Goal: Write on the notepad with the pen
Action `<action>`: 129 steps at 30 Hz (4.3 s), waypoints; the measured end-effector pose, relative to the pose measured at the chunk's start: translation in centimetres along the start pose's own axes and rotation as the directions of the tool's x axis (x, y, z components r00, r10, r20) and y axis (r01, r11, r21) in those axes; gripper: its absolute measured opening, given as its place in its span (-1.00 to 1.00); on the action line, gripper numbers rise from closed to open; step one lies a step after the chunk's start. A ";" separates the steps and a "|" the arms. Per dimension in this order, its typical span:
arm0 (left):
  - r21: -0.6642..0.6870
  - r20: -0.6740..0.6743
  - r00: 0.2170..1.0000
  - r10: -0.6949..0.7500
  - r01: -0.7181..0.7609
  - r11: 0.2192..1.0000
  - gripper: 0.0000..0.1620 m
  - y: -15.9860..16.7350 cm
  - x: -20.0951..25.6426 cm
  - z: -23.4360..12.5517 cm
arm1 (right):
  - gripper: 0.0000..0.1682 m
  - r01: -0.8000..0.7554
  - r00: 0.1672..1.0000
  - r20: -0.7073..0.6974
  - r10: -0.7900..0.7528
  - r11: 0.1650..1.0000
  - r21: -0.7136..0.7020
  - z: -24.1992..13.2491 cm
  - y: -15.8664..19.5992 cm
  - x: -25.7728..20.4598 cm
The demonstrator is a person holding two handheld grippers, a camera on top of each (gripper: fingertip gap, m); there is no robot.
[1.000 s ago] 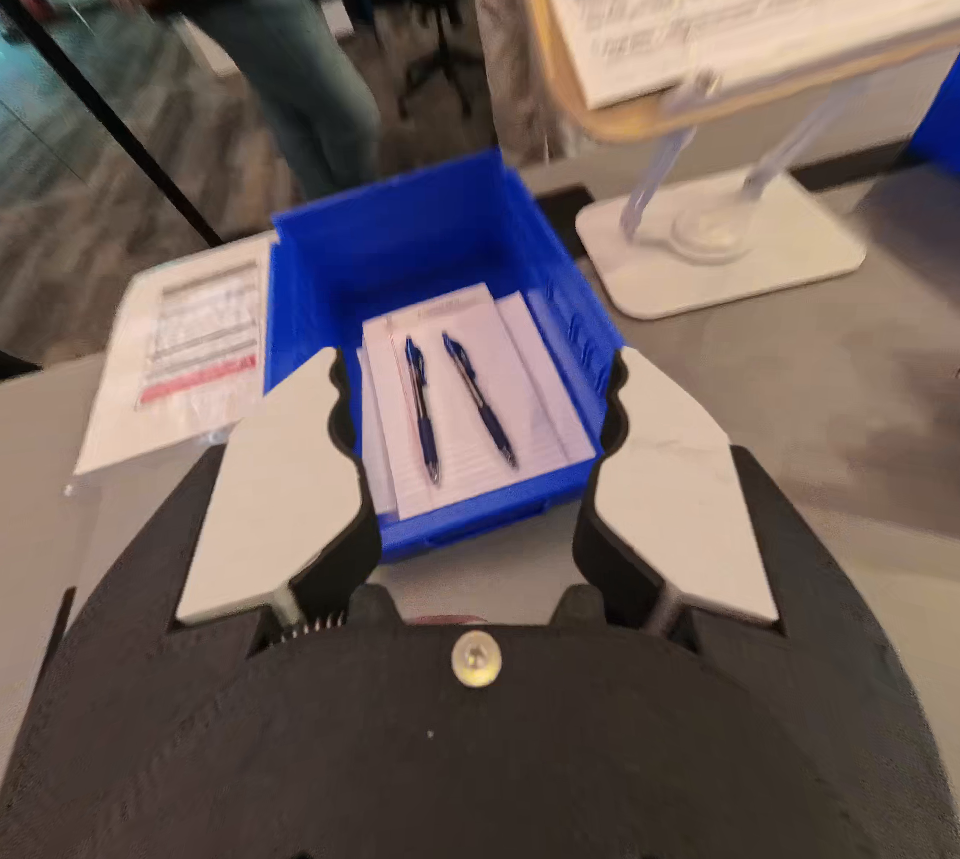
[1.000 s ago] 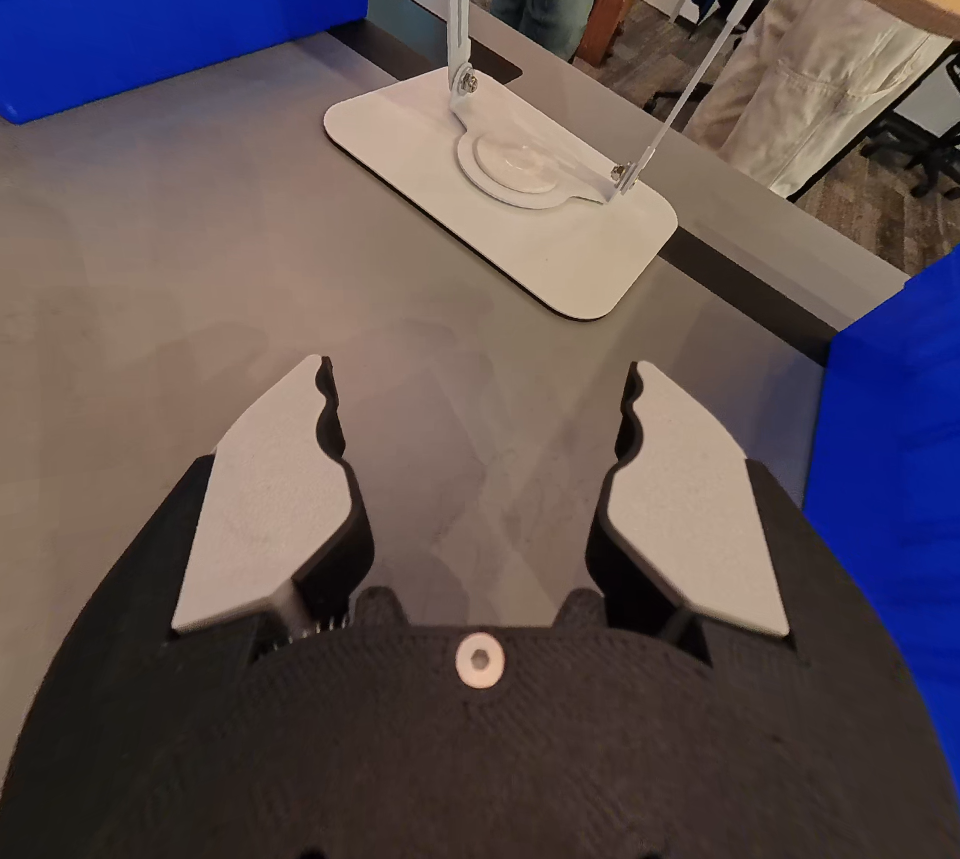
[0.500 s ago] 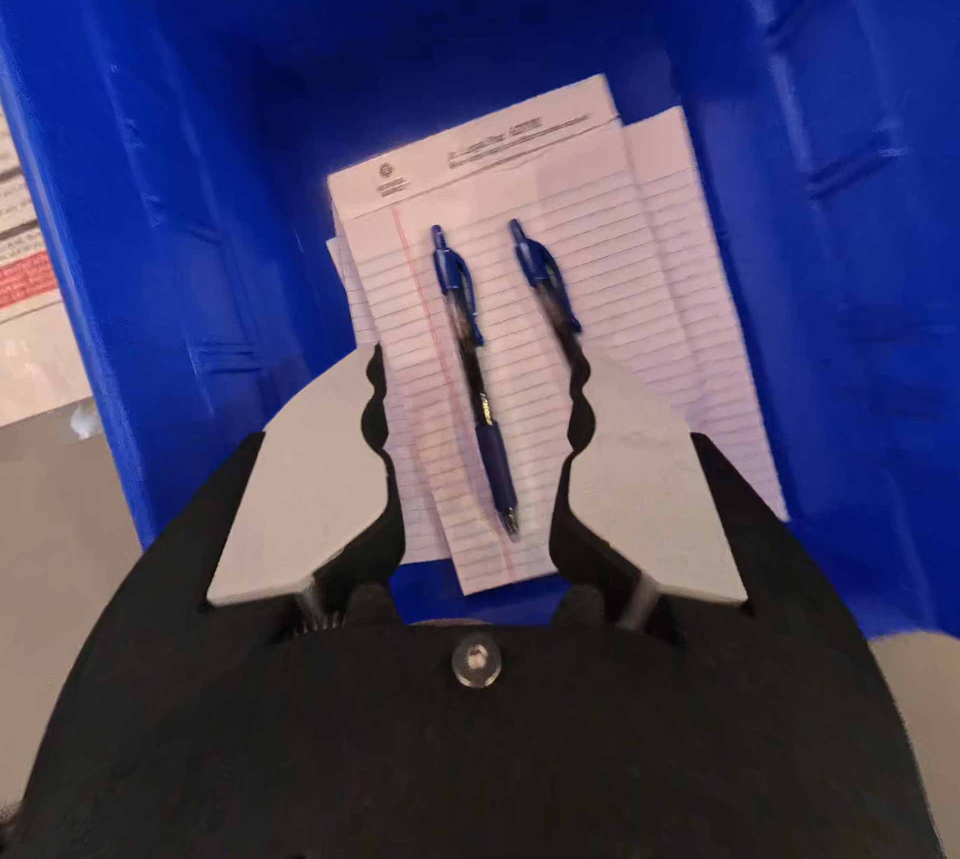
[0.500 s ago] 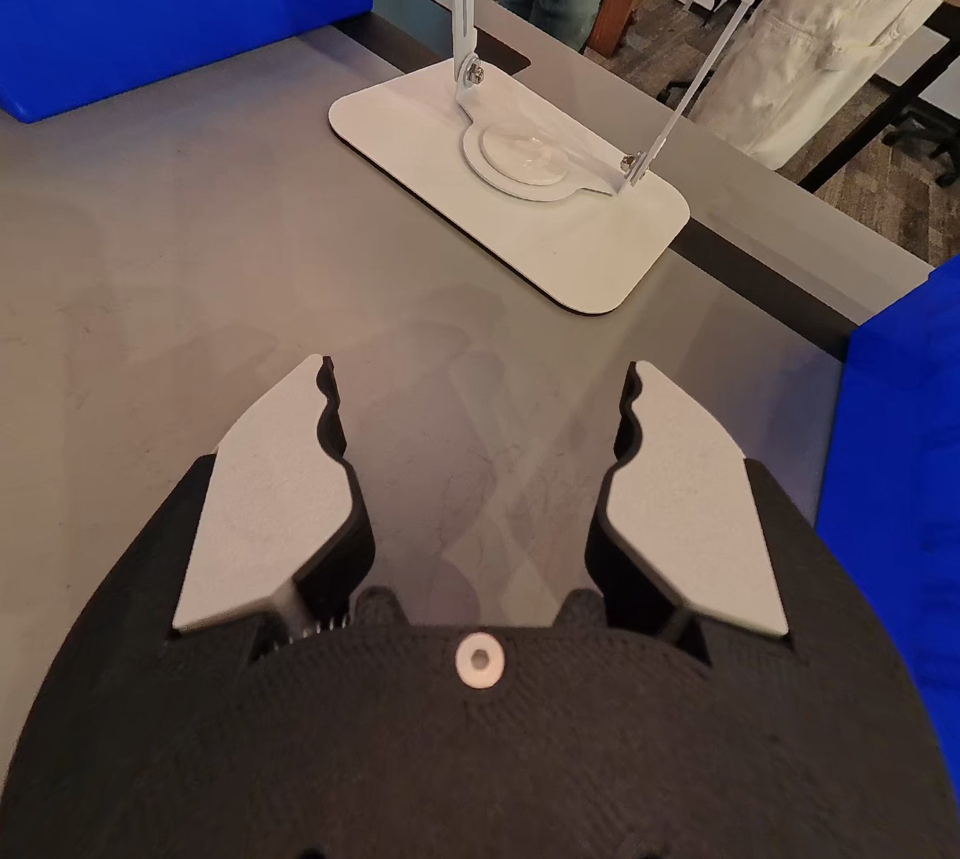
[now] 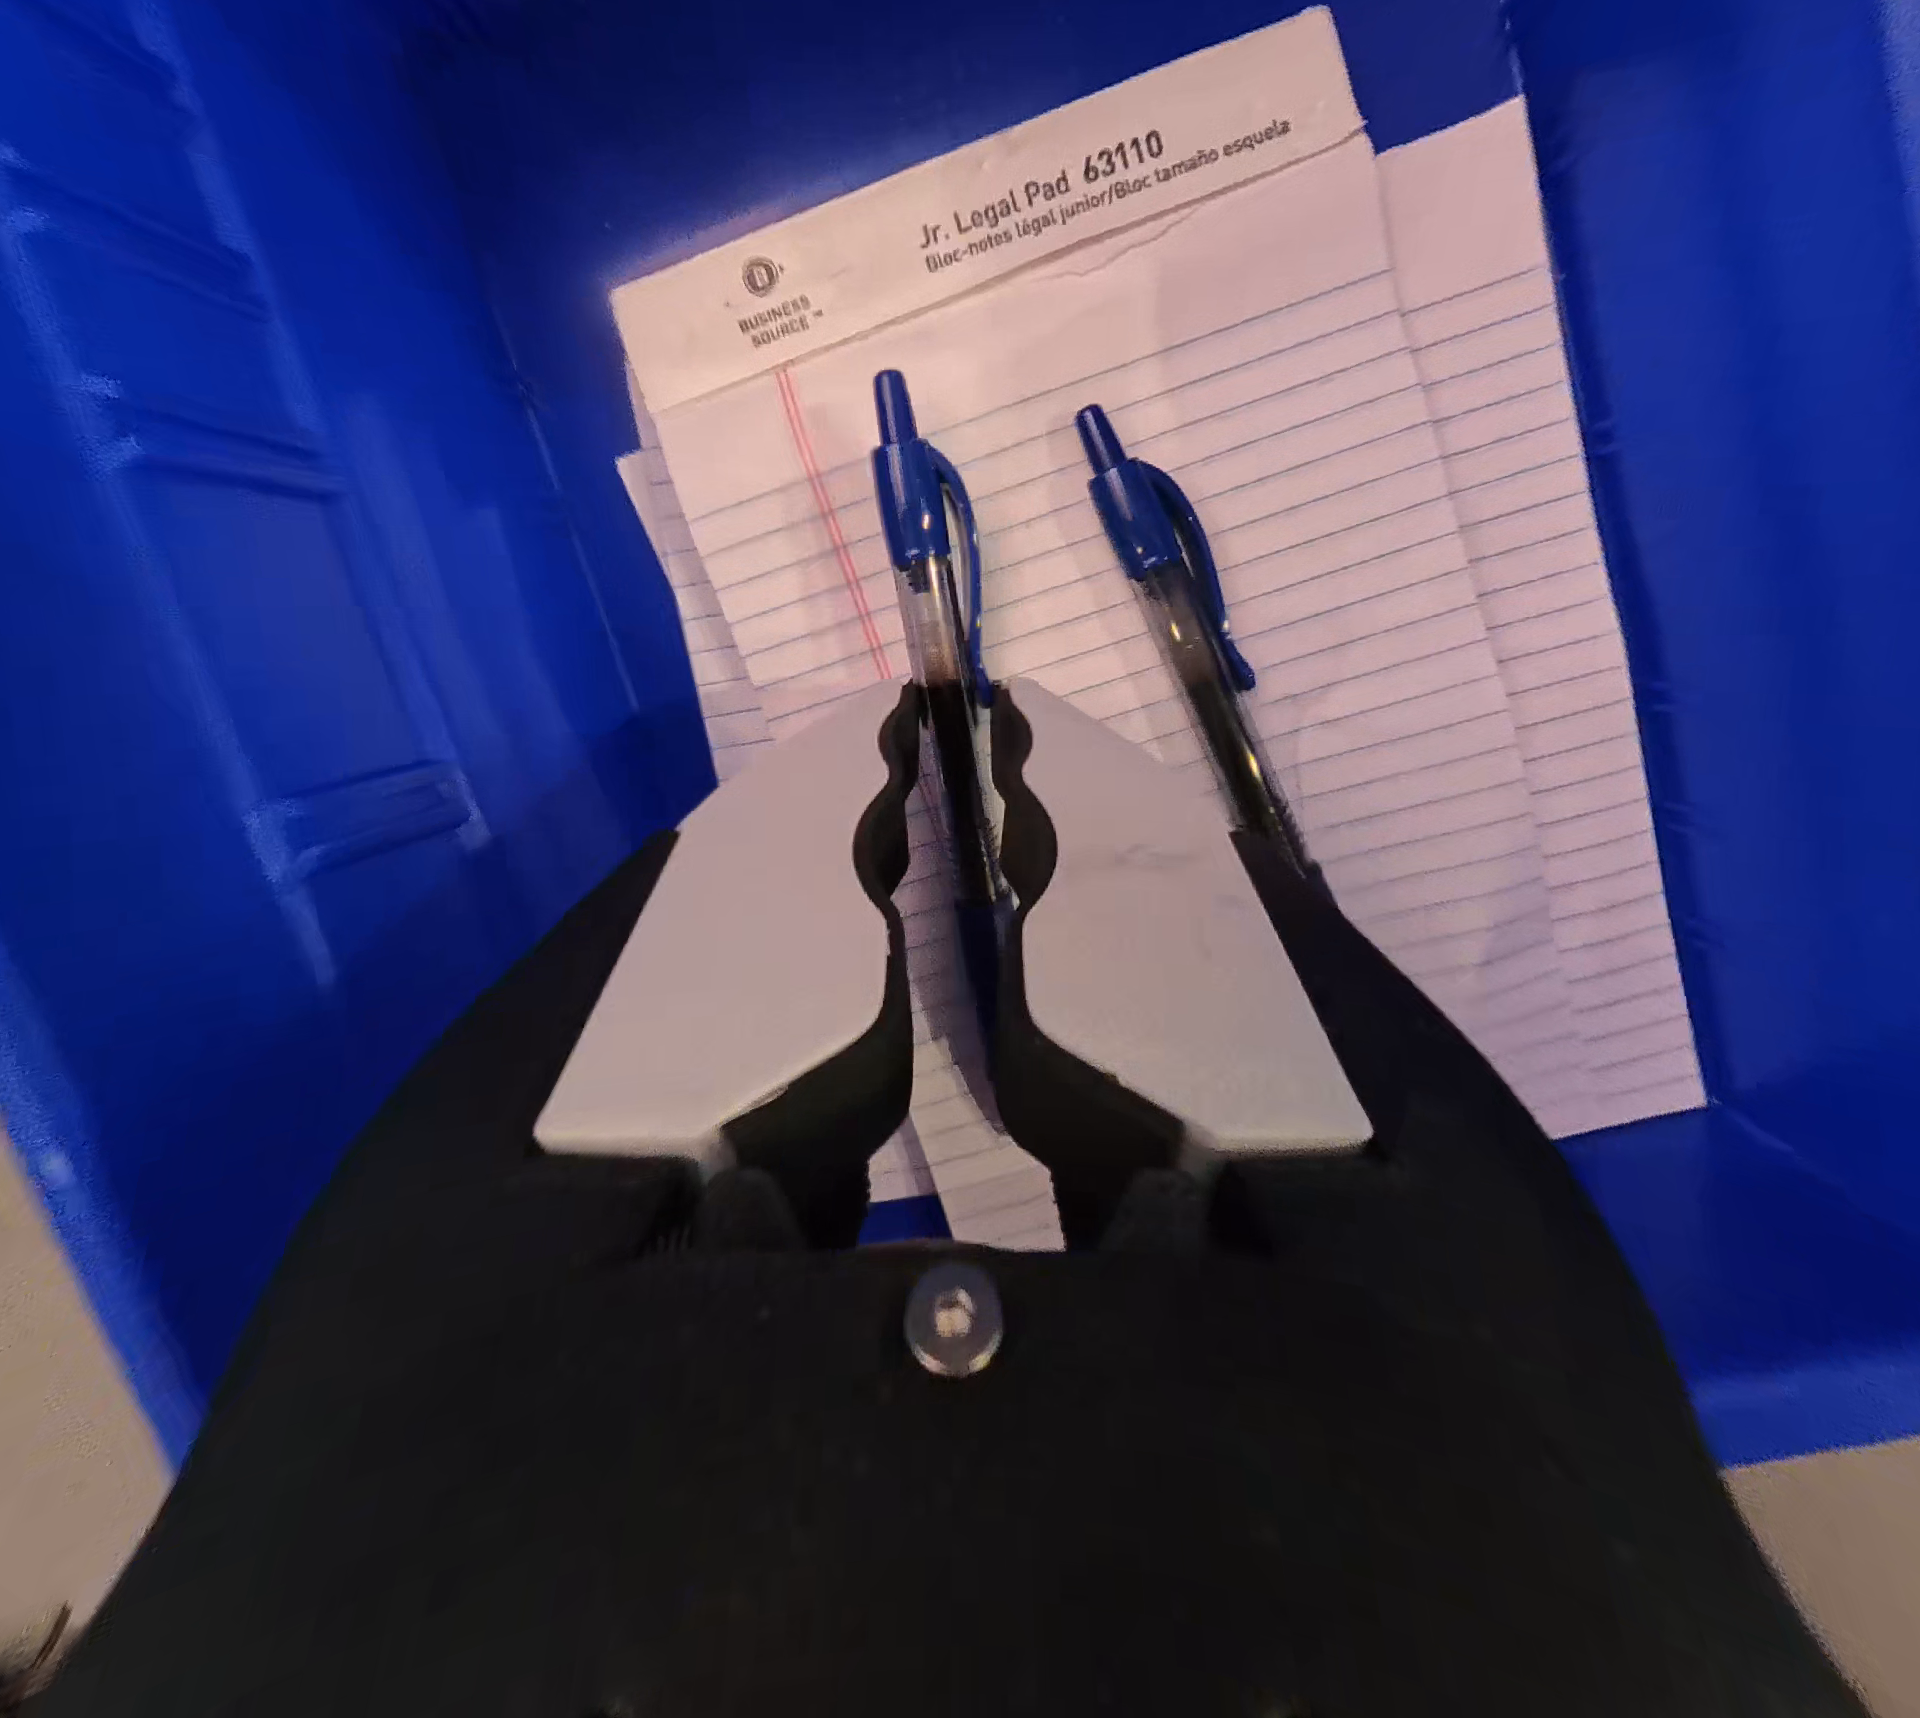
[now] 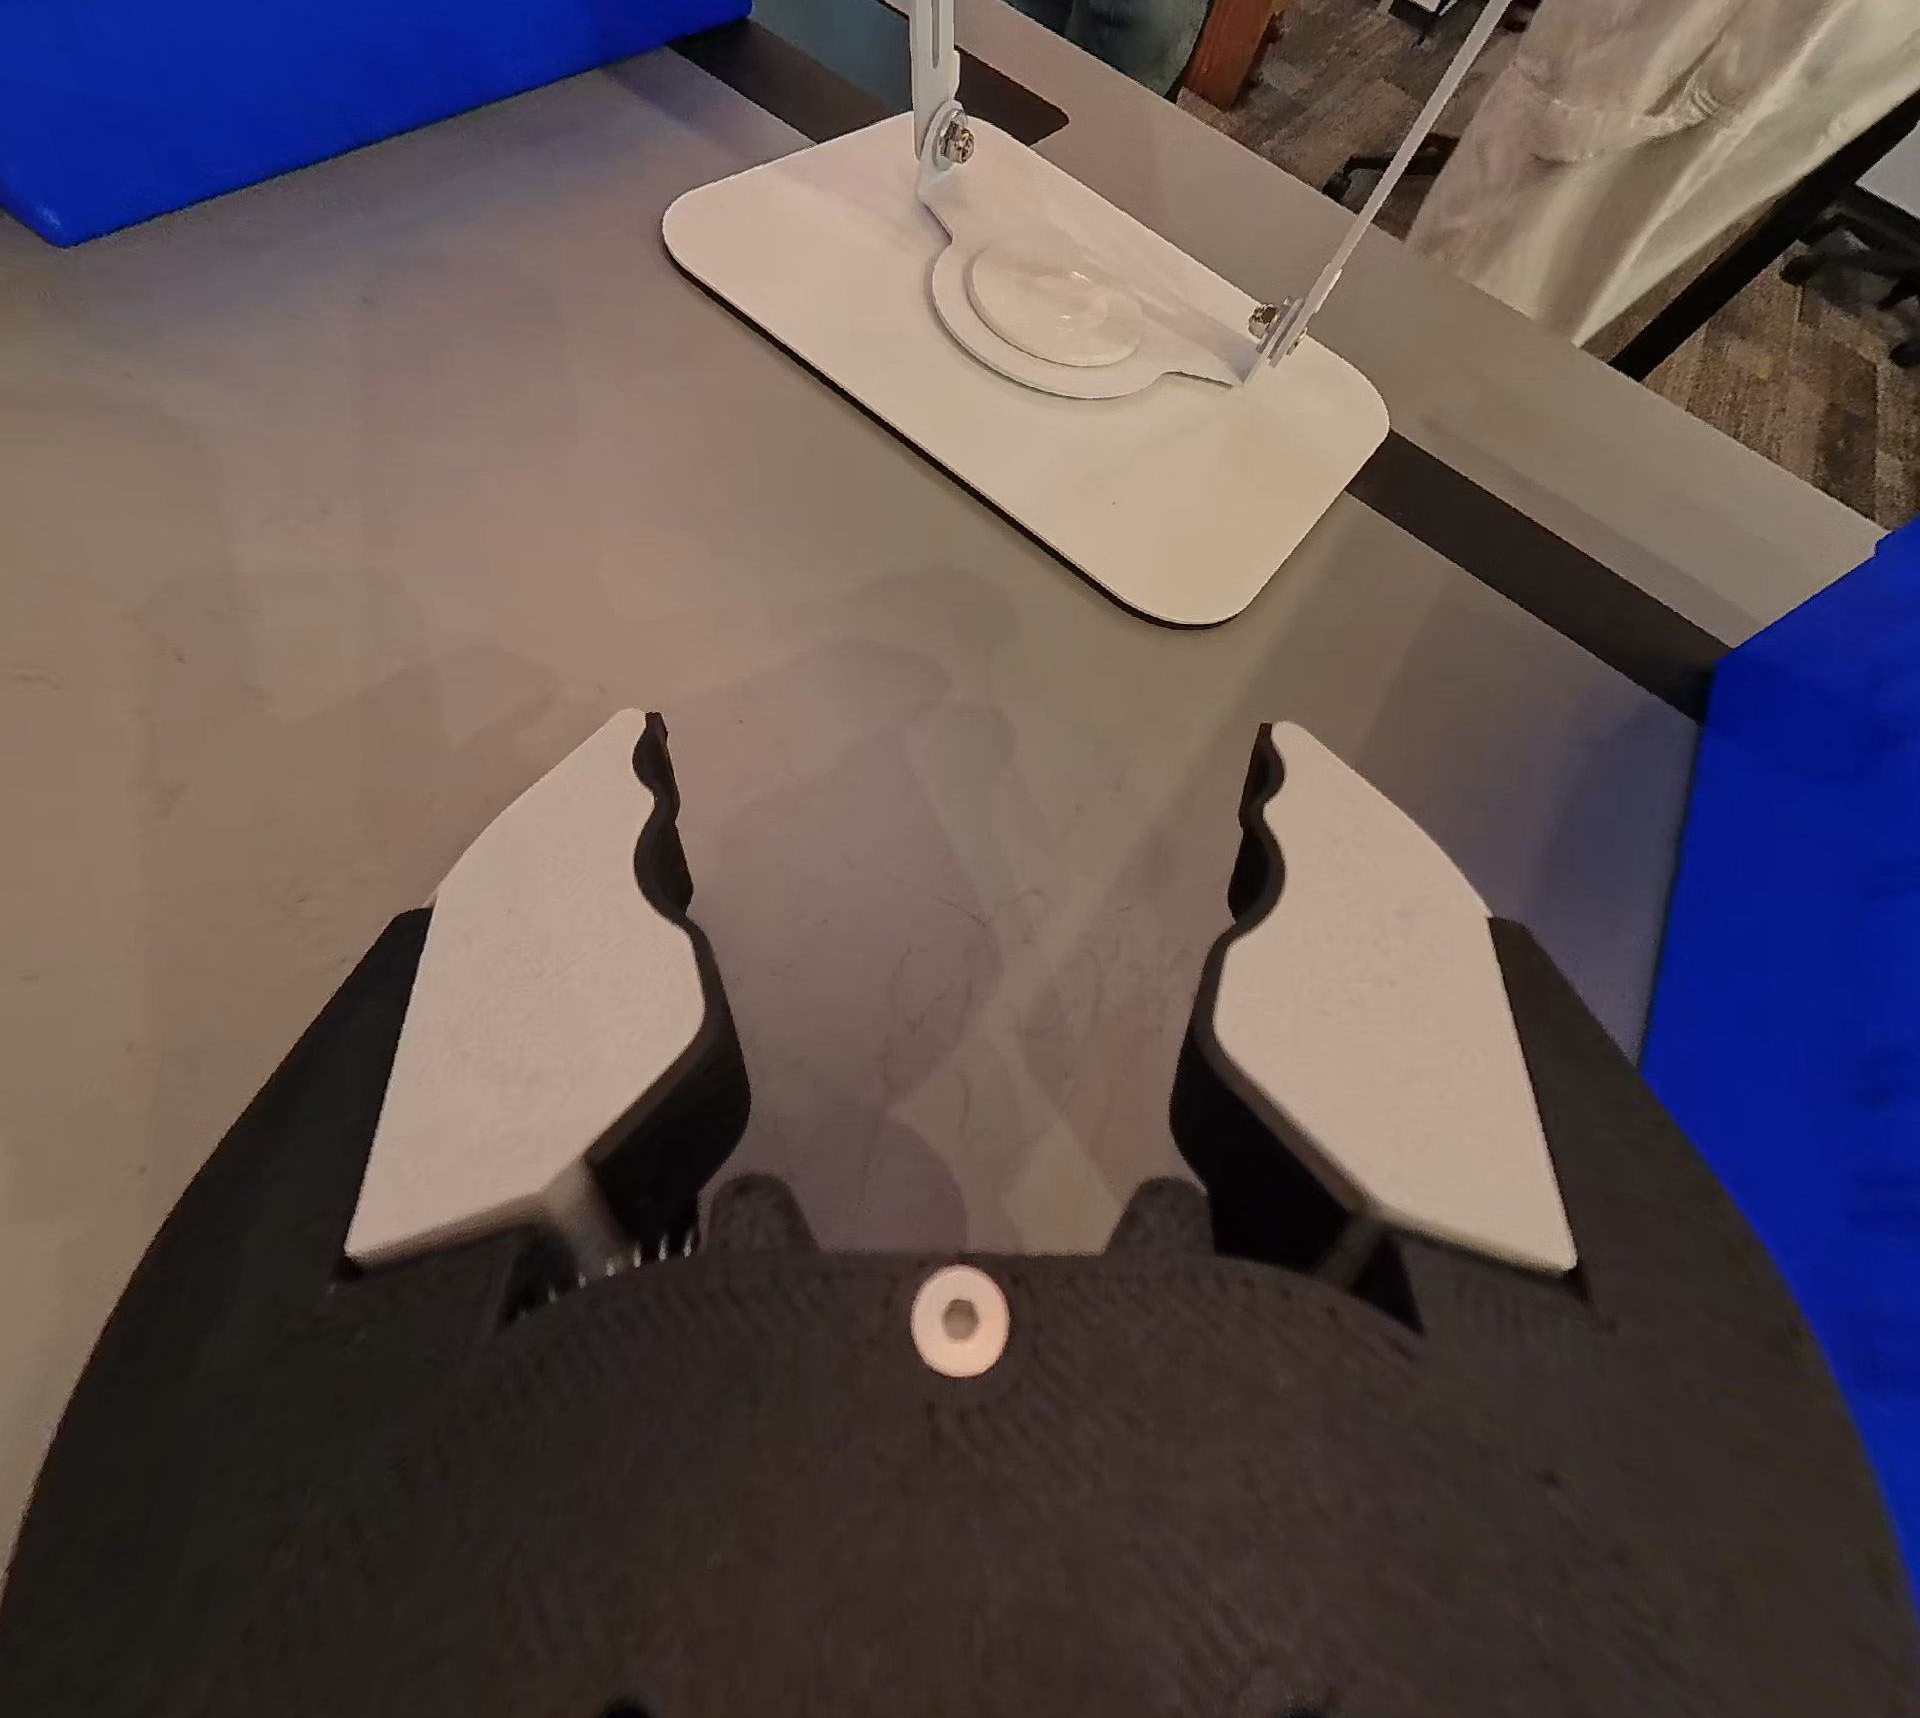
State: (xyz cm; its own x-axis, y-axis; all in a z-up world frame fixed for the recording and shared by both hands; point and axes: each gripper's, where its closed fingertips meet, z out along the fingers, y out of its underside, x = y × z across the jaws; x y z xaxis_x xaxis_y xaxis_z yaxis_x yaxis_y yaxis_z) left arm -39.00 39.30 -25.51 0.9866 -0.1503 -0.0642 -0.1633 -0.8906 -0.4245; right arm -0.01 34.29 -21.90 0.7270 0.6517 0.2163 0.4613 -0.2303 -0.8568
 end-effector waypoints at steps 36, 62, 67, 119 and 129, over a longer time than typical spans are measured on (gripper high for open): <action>0.627 -0.749 0.508 0.426 0.335 0.703 -0.85 -3.4 23.8 -21.0 | -0.12 -0.462 0.697 0.668 0.263 0.876 0.137 -4.0 -12.1 -11.2; 0.609 -0.793 0.303 0.529 0.365 0.704 -0.65 -0.3 29.0 -23.3 | -0.87 -0.520 0.635 0.658 0.406 0.854 -0.026 -11.9 -8.8 -7.4; 0.677 -0.687 0.543 0.482 0.238 0.696 -0.59 -1.0 24.4 -21.7 | -0.87 -0.496 0.767 0.402 0.499 0.860 -0.122 -11.0 -3.0 -4.0; 0.679 -0.729 0.410 0.549 0.330 0.655 -0.88 -1.3 18.3 -26.7 | -0.23 -0.430 0.790 0.559 0.252 0.877 0.212 -13.8 -13.2 -11.8; 0.606 -0.743 -0.044 0.668 0.380 0.699 -0.88 4.9 29.5 -30.6 | -0.65 -0.485 0.568 0.798 0.201 0.865 0.127 -13.4 -16.5 -18.2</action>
State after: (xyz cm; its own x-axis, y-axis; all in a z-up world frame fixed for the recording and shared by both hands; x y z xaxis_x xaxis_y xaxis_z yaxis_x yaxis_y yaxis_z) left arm -10.91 17.39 -1.89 -0.1575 -0.9072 0.3902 0.2650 -0.4195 -0.8682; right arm -14.04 16.49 -5.45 0.1000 0.9007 -0.4229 -0.0184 -0.4233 -0.9058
